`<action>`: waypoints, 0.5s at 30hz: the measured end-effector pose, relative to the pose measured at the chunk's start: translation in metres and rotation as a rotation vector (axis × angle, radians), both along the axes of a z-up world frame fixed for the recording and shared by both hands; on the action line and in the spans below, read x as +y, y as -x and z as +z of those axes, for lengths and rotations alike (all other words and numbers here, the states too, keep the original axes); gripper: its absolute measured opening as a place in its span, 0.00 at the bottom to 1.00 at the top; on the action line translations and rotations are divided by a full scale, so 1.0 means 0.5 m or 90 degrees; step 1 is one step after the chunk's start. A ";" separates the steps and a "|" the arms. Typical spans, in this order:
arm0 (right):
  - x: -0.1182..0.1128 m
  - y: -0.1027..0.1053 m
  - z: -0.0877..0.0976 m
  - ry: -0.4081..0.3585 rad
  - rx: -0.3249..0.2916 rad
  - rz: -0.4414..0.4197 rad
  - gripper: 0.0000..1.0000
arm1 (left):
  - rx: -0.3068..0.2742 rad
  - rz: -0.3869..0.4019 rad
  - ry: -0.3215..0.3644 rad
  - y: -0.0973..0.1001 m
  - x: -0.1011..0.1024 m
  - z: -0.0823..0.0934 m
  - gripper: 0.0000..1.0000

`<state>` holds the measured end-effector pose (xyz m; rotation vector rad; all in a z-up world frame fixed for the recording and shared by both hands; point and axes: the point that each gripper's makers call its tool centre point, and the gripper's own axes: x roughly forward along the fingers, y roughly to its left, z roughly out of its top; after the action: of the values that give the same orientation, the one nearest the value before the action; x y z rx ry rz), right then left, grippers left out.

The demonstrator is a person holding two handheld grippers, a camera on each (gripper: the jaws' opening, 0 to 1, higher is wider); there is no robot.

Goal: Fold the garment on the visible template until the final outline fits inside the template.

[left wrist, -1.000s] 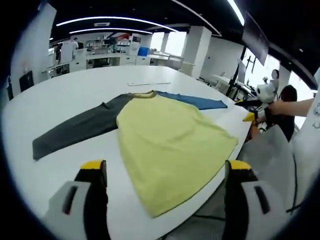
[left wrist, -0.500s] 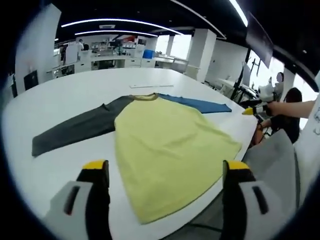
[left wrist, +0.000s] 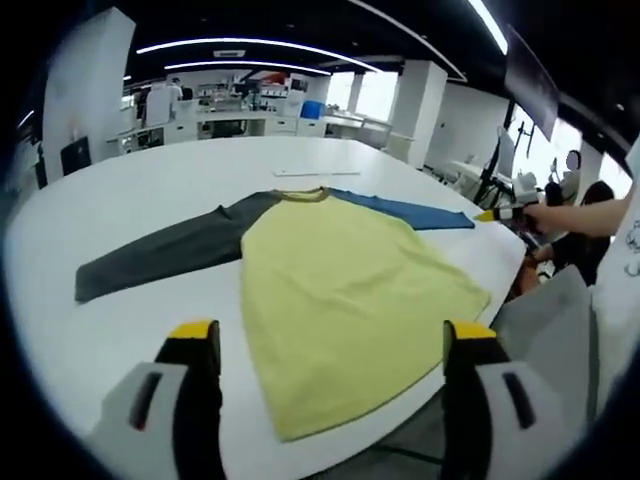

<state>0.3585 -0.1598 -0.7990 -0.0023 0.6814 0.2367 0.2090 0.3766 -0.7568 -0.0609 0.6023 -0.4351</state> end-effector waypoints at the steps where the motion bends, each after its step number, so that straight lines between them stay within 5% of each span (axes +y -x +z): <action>1: -0.011 -0.007 -0.008 -0.002 0.007 -0.009 0.77 | 0.002 0.003 -0.001 0.001 0.000 0.000 0.89; 10: -0.060 -0.059 -0.053 -0.030 0.045 -0.076 0.43 | 0.010 0.019 -0.005 0.005 -0.014 -0.001 0.86; 15: -0.065 -0.052 -0.082 0.003 0.077 -0.087 0.34 | 0.007 0.026 0.001 0.002 -0.018 0.002 0.84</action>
<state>0.3843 -0.1924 -0.8400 0.0537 0.7991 0.1046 0.2080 0.3677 -0.7557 -0.0764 0.6103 -0.3959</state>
